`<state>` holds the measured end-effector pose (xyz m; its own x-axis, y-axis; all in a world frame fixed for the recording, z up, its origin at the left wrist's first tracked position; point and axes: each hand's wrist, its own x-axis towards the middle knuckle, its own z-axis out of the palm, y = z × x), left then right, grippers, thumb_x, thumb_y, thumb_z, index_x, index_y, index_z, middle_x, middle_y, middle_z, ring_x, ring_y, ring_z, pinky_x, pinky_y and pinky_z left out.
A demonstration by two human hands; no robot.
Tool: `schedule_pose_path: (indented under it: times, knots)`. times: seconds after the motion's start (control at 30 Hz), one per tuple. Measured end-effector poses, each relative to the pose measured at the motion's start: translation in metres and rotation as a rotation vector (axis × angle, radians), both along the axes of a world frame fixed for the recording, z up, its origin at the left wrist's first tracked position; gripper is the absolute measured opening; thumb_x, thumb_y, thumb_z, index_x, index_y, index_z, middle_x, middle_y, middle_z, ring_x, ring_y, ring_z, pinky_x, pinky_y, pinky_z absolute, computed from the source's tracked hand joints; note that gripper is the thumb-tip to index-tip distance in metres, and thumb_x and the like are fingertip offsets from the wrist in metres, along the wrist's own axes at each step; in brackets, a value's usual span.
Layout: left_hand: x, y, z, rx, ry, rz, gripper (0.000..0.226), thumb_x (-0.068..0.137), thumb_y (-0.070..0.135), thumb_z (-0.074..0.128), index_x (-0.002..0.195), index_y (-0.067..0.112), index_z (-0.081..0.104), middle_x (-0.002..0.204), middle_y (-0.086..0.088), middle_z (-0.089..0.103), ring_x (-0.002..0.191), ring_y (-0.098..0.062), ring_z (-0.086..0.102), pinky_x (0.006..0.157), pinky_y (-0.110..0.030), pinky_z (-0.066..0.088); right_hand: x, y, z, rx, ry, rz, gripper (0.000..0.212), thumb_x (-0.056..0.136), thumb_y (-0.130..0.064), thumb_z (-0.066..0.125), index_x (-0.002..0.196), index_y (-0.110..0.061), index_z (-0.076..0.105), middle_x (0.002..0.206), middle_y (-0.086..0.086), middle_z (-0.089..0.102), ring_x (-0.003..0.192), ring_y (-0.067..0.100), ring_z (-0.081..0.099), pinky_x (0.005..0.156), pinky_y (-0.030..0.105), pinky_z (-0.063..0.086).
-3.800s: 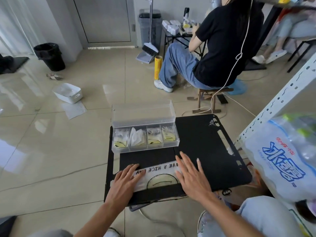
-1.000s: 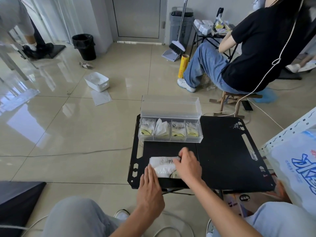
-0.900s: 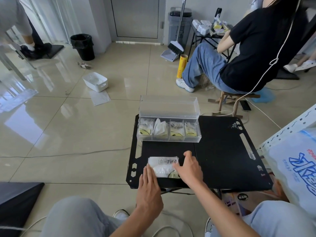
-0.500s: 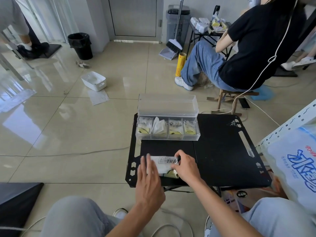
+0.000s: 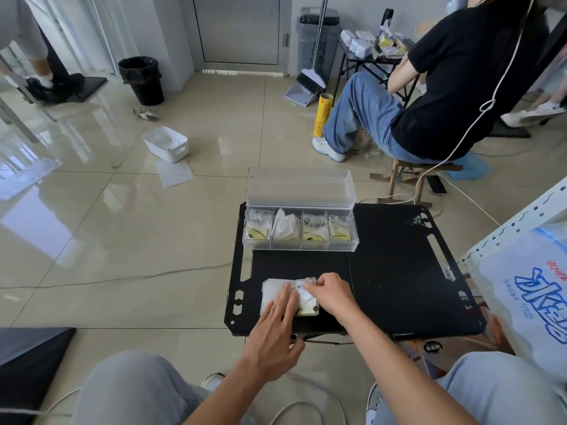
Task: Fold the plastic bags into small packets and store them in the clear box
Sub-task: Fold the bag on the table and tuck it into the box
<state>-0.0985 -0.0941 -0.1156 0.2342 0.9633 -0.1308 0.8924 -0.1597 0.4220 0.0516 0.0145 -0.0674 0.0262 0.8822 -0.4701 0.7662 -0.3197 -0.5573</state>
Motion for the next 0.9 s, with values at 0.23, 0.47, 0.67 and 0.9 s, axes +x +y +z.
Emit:
schedule_pose_path:
  times: [0.23,0.47,0.67,0.9]
  knots:
    - [-0.008,0.000,0.003,-0.012,0.140,-0.013,0.082,0.097,0.059,0.020,0.164,0.027,-0.015,0.170,0.008,-0.025,0.155,-0.010,-0.026,0.130,-0.042,-0.006,0.020,0.002,-0.005,-0.093,0.115,-0.097,0.036,0.095,-0.039,0.072,0.090,-0.004,0.068,0.086,0.003,0.069,0.068,0.015,0.055,0.053,0.026,0.043]
    - [0.001,0.000,0.001,-0.043,0.189,0.007,0.079,0.097,0.058,0.021,0.161,0.037,-0.020,0.168,0.004,-0.033,0.154,-0.018,-0.031,0.123,-0.054,-0.017,0.020,0.005,0.007,-0.207,0.236,-0.058,0.035,0.091,-0.041,0.070,0.096,-0.006,0.072,0.097,0.009,0.080,0.072,0.015,0.070,0.064,0.032,0.042]
    - [0.004,-0.002,-0.001,-0.047,0.184,0.031,0.088,0.095,0.056,0.024,0.155,0.027,-0.034,0.165,0.005,-0.038,0.153,-0.017,-0.033,0.123,-0.055,-0.017,0.003,0.005,0.016,-0.197,0.303,0.013,0.014,0.089,-0.031,0.069,0.089,-0.018,0.064,0.080,0.000,0.076,0.064,0.009,0.073,0.064,0.031,0.039]
    - [0.001,-0.001,0.001,-0.054,0.103,0.023,0.094,0.092,0.052,0.030,0.160,0.016,-0.024,0.169,0.002,-0.028,0.153,-0.013,-0.033,0.126,-0.049,-0.014,-0.023,0.004,0.023,-0.162,0.250,0.093,0.030,0.086,-0.044,0.077,0.083,-0.015,0.071,0.077,0.001,0.079,0.061,0.008,0.070,0.054,0.025,0.043]
